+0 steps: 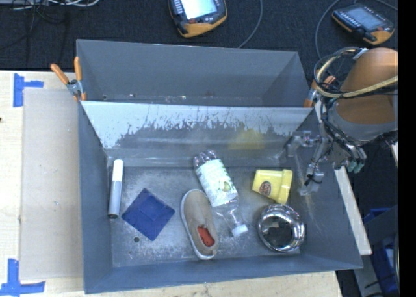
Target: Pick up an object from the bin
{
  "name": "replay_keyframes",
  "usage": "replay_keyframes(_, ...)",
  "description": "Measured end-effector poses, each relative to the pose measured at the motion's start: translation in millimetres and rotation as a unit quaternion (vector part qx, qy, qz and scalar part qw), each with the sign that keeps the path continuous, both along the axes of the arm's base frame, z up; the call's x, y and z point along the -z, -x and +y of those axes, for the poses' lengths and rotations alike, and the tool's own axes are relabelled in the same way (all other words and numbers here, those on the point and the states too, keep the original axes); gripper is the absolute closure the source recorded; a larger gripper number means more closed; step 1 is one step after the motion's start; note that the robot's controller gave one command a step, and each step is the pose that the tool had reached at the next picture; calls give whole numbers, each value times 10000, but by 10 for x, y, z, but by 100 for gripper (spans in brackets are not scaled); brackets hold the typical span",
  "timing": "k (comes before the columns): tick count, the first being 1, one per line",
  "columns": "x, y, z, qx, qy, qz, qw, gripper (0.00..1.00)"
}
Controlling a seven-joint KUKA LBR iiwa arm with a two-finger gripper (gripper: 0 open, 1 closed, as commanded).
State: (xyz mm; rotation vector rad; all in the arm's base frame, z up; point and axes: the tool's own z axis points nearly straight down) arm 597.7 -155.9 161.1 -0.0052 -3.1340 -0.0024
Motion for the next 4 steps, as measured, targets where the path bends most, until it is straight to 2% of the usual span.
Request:
replay_keyframes(1, 796, 350, 325, -1976, -25, -8, 9803, 0)
replay_keyframes(2, 776, 346, 326, -1983, -28, -1, 9801, 100)
replay_keyframes(3, 871, 173, 305, -3673, -155, -47, 9300, 100)
replay_keyframes(4, -690, 356, 364, -3717, -139, -83, 9282, 100)
